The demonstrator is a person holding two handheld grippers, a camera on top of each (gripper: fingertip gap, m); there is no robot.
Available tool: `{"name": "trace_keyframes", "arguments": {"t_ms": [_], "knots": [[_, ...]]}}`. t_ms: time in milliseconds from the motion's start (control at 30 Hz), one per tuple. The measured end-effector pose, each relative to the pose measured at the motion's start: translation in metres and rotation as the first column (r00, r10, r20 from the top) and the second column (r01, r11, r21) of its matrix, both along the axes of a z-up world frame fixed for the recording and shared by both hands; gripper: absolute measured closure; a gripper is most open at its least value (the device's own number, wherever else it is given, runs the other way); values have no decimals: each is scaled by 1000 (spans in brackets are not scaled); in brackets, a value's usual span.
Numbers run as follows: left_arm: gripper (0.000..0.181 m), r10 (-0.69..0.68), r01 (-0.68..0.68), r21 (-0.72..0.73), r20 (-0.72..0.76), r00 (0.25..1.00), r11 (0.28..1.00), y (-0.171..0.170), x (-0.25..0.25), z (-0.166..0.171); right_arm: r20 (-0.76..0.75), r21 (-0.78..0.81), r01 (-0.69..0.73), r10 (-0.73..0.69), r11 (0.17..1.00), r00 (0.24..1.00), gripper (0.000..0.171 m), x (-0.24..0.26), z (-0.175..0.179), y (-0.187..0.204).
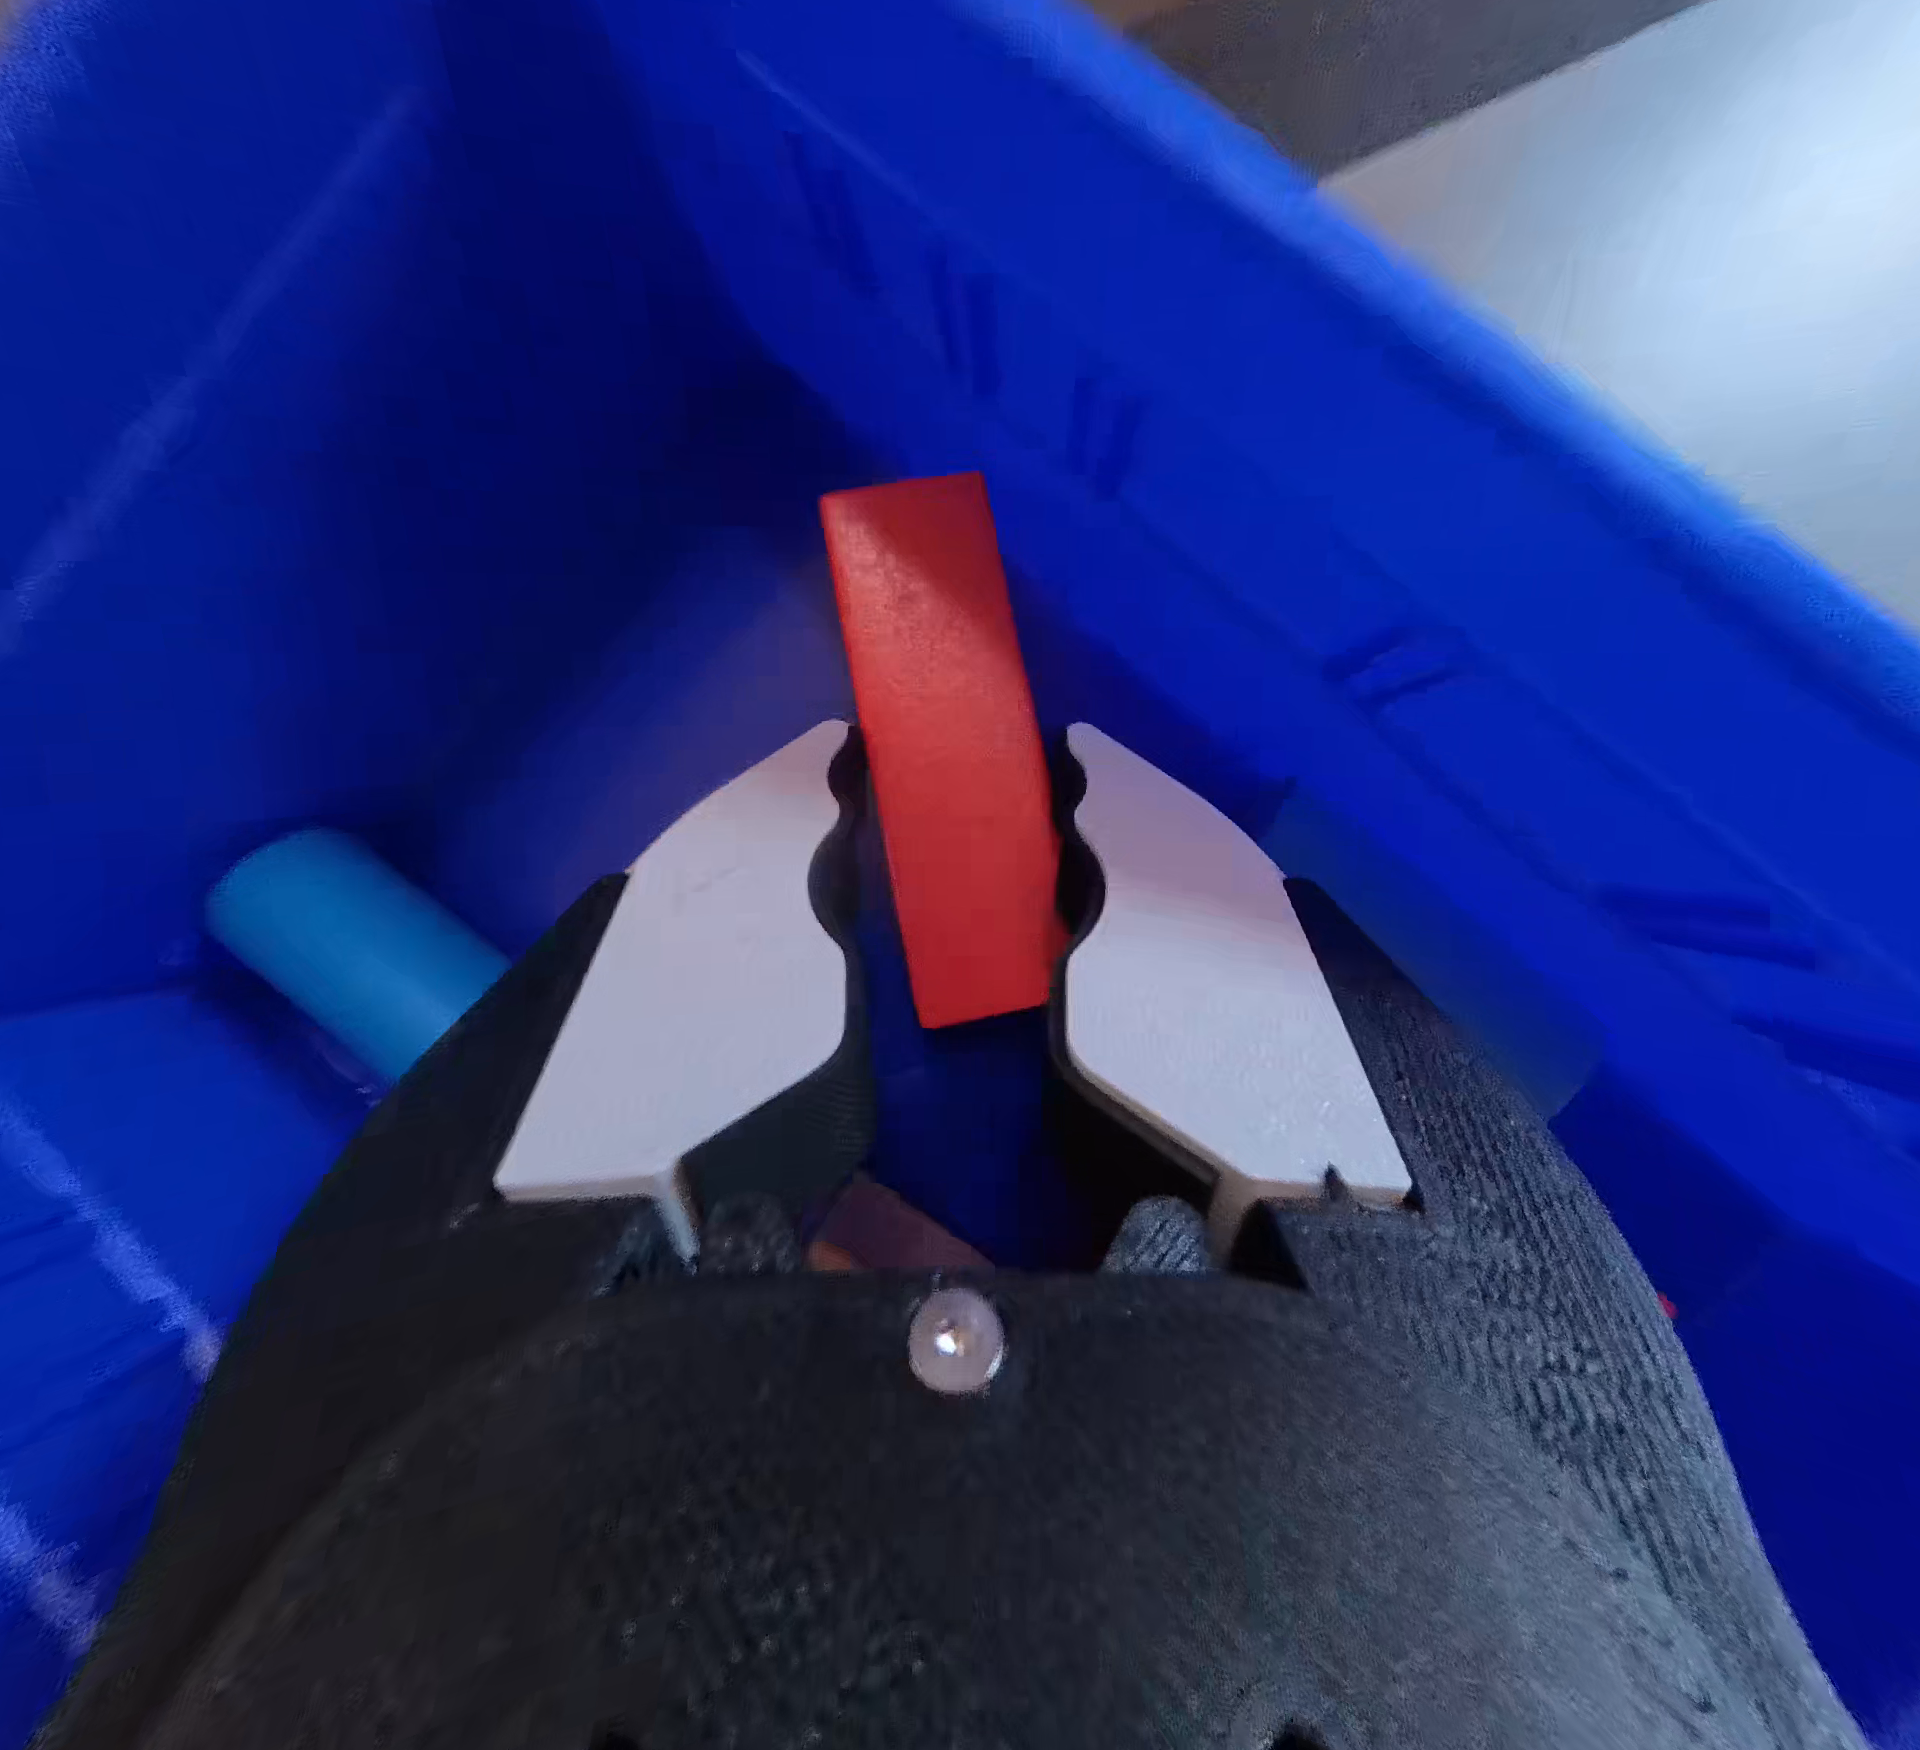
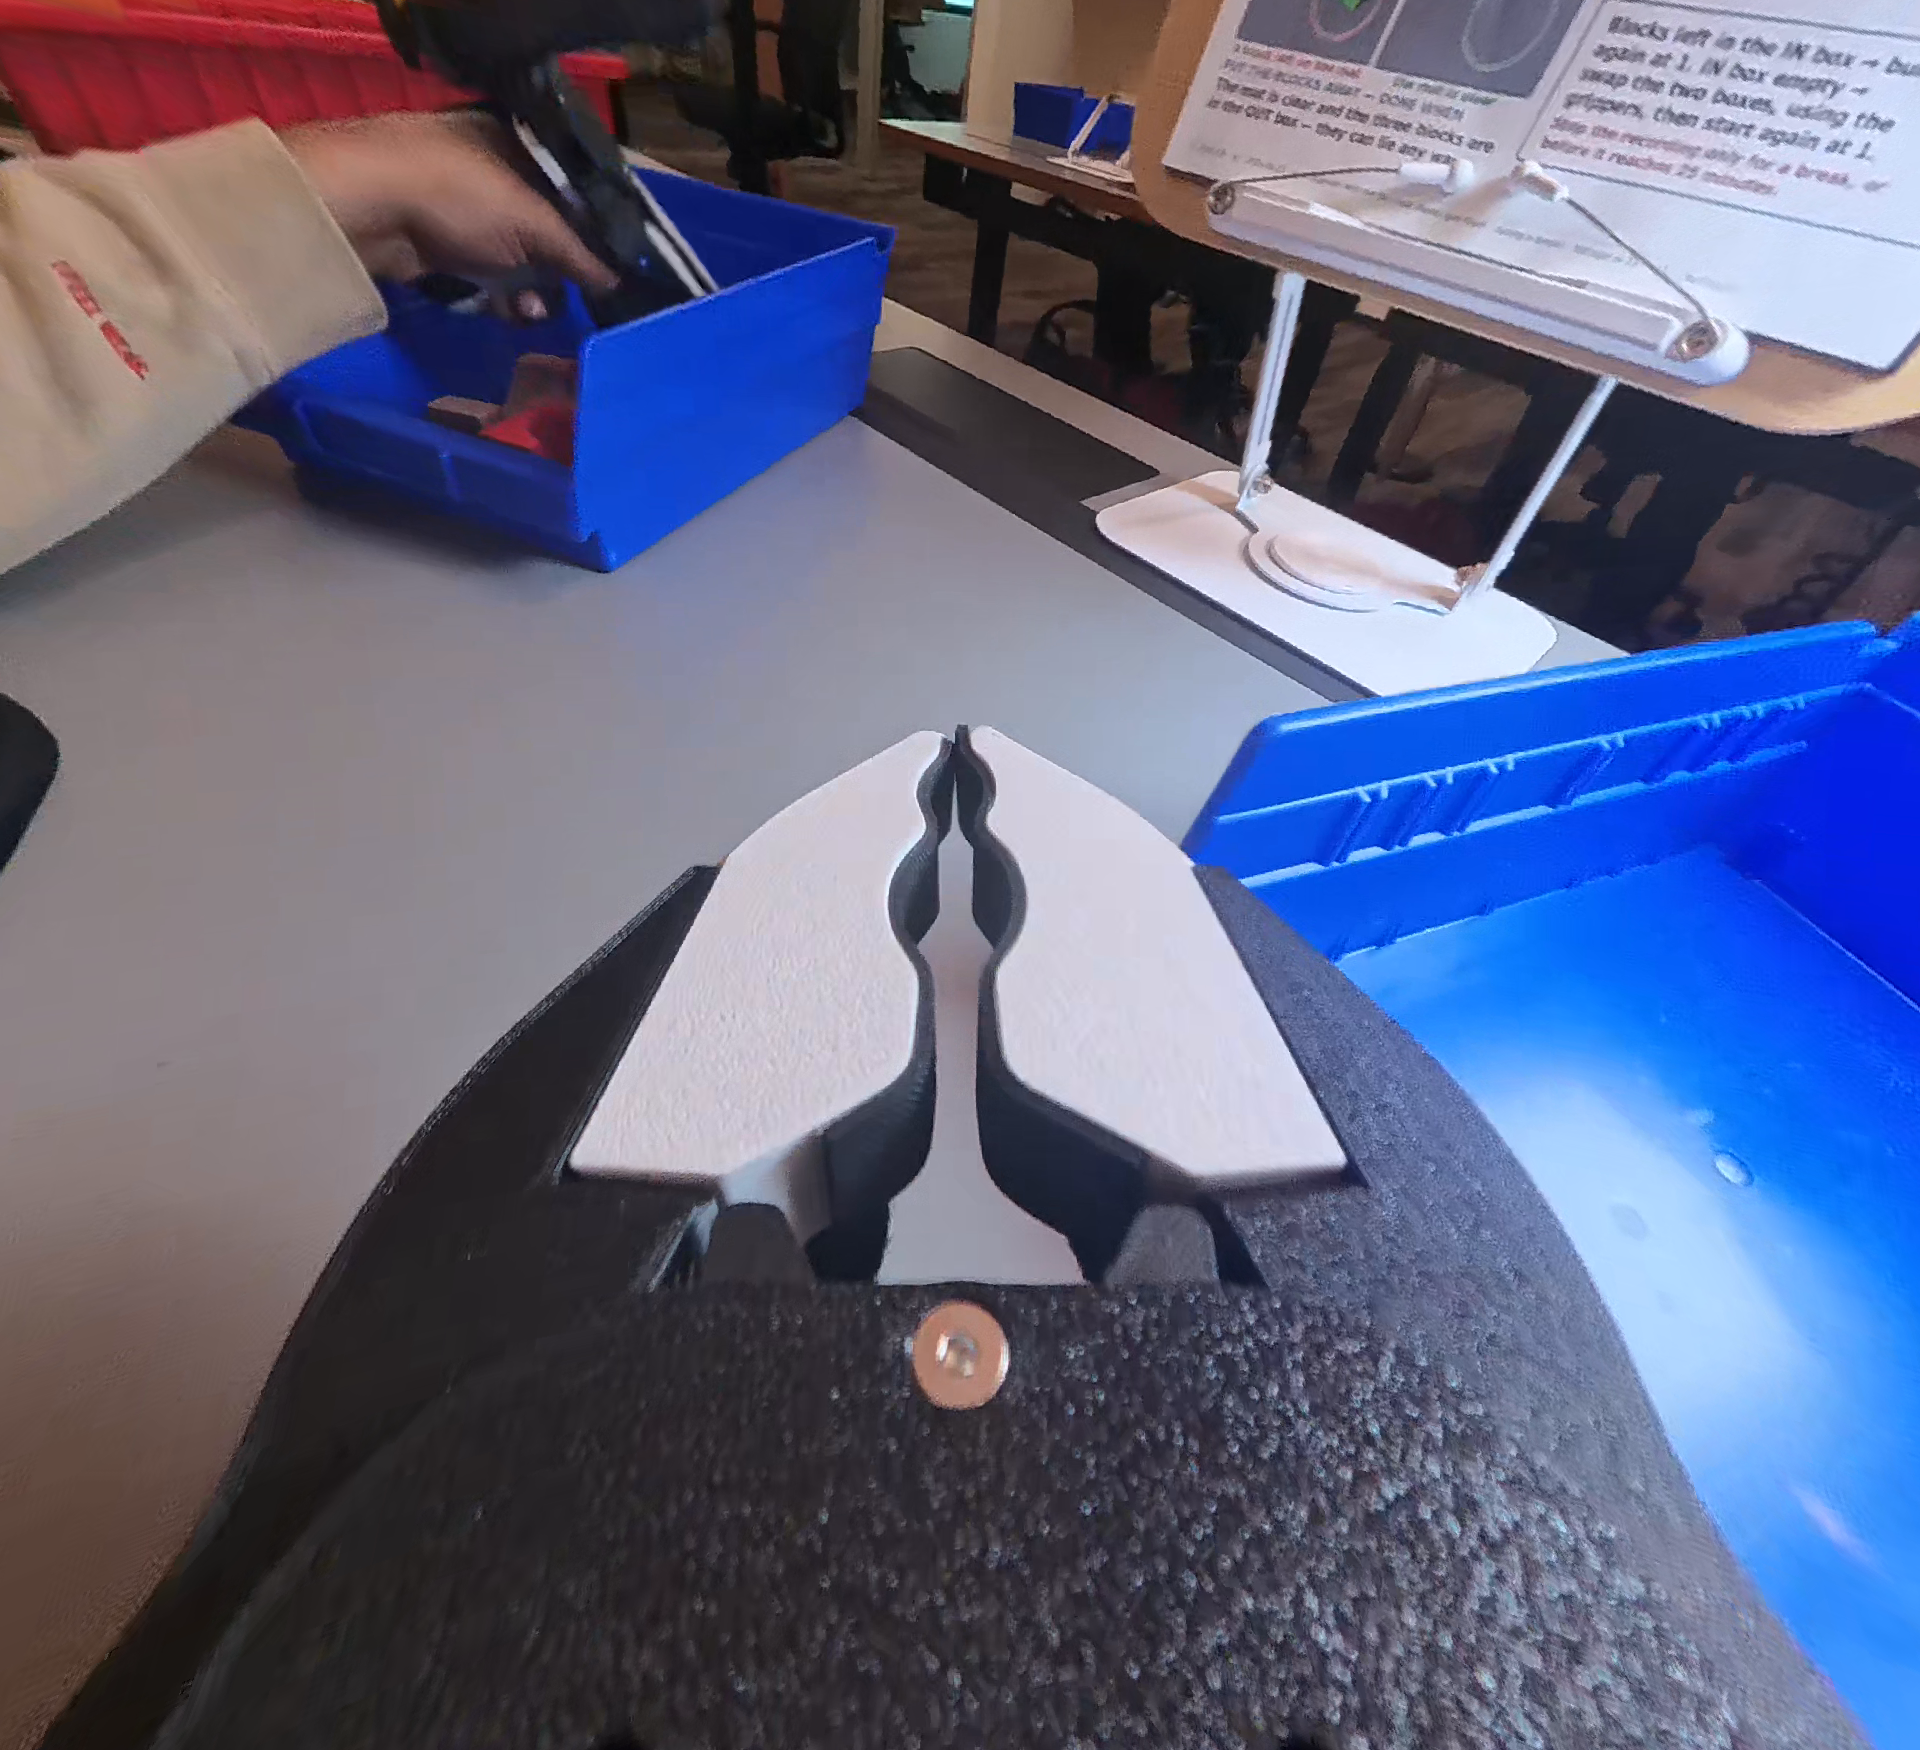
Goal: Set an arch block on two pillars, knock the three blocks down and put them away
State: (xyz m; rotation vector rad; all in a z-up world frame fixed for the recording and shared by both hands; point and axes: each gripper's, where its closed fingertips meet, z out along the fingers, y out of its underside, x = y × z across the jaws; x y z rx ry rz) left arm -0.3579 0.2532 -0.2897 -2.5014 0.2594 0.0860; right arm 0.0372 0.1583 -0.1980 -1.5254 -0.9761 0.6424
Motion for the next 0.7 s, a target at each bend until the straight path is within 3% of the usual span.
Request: {"name": "trace_keyframes", "arguments": {"t_ms": [100, 167, 267, 333, 467, 600, 700], "knots": [[146, -33, 42, 204, -47, 998, 978, 3, 7, 62, 19, 36, -74, 73, 997, 997, 171, -10, -1, -13], [146, -130, 152, 384, -82, 988, 911, -2, 32, 116, 23, 30, -146, 146, 989, 989, 170, -19, -4, -24], [146, -409, 345, 625, -44, 911, 700, -30, 111, 181, 2, 18, -247, 247, 969, 969, 162, -36, -1, -41], [147, -654, 424, 742, 25, 756, 519, -68, 176, 202, -22, 2, -322, 322, 947, 946, 145, -51, 9, -52], [147, -874, 412, 853, 98, 476, 320, -132, 256, 198, -95, -42, -447, 442, 893, 892, 114, -77, 47, -67], [147, -928, 357, 892, 152, 339, 277, -163, 281, 181, -86, -30, -505, 501, 862, 861, 107, -95, 84, -62], [147, -938, 370, 889, 156, 310, 270, -173, 287, 166, 9, -94, -612, 615, 785, 788, 109, -104, 82, -70]]}}
